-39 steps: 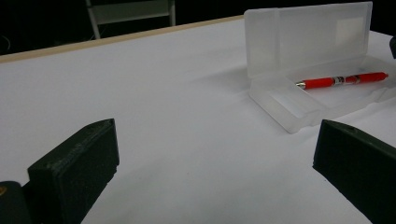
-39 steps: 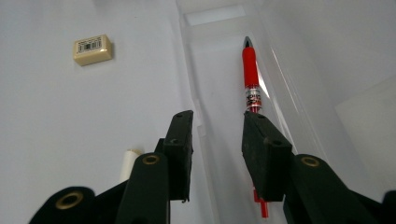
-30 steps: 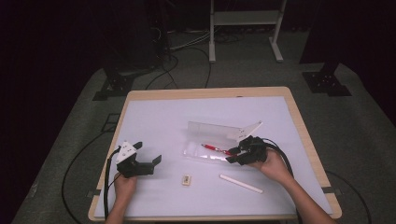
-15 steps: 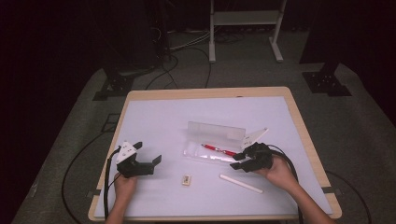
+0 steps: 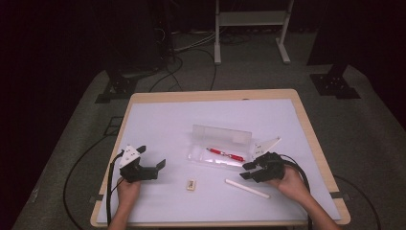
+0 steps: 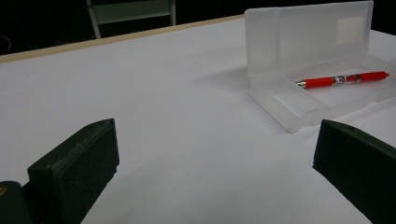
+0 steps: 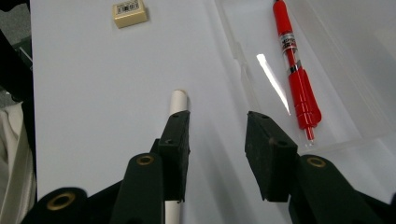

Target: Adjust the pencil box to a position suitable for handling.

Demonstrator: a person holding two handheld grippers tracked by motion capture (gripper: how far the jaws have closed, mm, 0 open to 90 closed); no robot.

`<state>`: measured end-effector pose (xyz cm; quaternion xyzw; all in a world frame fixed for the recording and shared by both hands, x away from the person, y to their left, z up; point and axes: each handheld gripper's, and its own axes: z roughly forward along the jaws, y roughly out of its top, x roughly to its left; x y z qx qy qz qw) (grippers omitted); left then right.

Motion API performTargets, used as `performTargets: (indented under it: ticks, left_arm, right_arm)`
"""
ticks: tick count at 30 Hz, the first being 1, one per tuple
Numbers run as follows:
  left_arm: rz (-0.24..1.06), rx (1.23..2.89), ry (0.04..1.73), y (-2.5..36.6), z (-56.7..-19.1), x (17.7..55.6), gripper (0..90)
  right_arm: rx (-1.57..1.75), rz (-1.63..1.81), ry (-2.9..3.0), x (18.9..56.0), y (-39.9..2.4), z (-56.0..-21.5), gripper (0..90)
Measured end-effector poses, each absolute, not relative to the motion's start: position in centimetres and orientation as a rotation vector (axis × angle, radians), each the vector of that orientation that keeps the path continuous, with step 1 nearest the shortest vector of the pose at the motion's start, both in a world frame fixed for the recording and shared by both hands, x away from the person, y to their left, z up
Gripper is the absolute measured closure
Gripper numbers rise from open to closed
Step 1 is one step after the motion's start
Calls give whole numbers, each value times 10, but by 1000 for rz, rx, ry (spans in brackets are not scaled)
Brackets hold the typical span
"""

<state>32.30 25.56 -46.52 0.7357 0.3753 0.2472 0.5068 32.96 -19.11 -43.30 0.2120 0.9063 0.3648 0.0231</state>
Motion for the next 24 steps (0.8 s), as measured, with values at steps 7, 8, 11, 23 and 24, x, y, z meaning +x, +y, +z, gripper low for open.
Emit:
performTargets:
  ticks: [7,8,11,23,24]
  left_arm:
    - [596,1774,905,256,-465,323,0]
    - [597,1775,904,256,-465,323,0]
    - [598,1775,904,255,-465,323,0]
    - [598,1776,904,255,-465,323,0]
    - [598,1776,904,255,-465,323,0]
  right_arm:
    - [652,1128,2811,321,-195,-437,590]
    - [653,1129,2810,319,-196,-437,590]
    - [655,1135,2812,316,-197,-438,591]
    - [655,1138,2829,307,-198,-445,593]
    - [653,1136,2831,306,-198,-446,594]
